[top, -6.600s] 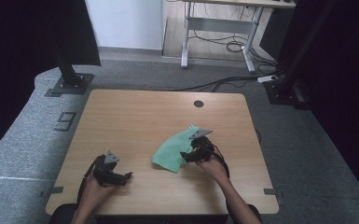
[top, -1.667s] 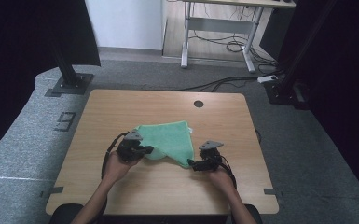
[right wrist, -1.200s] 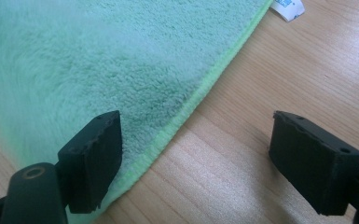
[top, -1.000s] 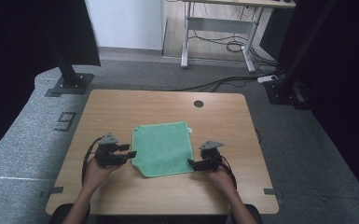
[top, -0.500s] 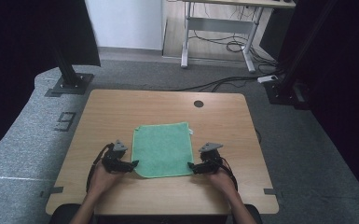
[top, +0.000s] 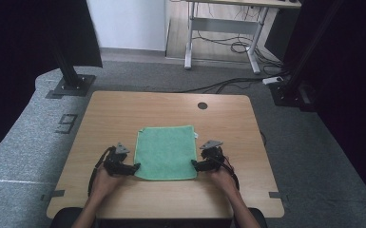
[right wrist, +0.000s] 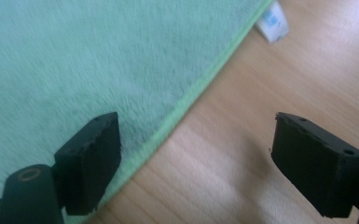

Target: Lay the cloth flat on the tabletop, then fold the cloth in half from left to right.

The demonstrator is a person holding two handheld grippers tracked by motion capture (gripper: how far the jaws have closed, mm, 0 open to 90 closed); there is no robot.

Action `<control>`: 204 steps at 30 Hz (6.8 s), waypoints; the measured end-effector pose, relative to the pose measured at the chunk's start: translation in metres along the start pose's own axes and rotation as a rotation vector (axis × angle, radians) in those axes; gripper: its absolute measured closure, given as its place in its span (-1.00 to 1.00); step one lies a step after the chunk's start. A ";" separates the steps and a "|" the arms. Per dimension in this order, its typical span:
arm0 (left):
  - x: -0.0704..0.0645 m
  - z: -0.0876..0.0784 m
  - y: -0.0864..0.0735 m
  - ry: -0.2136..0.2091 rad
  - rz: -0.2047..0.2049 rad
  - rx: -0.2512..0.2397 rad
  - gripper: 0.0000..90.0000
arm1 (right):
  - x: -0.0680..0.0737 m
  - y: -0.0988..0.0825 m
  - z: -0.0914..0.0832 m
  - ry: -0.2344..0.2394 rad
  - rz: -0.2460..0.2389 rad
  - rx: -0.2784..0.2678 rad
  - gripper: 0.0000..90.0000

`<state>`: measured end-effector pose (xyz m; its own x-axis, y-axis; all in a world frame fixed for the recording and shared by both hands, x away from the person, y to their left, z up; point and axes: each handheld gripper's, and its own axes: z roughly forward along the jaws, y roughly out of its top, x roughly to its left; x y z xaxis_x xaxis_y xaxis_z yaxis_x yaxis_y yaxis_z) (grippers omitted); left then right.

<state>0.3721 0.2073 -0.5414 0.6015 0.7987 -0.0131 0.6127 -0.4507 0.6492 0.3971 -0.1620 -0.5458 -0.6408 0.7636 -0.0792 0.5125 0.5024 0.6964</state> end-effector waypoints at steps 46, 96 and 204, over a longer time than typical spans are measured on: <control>0.069 0.093 0.106 0.162 -0.100 -0.046 -0.66 | -0.016 -0.028 -0.020 0.041 0.088 0.002 -0.70; -0.008 0.021 0.020 0.081 0.026 -0.049 -0.72 | -0.019 -0.028 -0.015 0.020 0.109 -0.017 -0.80; 0.008 -0.017 -0.029 0.021 -0.030 -0.008 -1.00 | -0.031 -0.061 -0.054 -0.092 0.152 0.054 -0.91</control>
<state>0.3502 0.2338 -0.5474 0.5719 0.8201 -0.0164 0.6261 -0.4235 0.6547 0.3550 -0.2381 -0.5472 -0.4996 0.8652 -0.0424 0.6313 0.3972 0.6661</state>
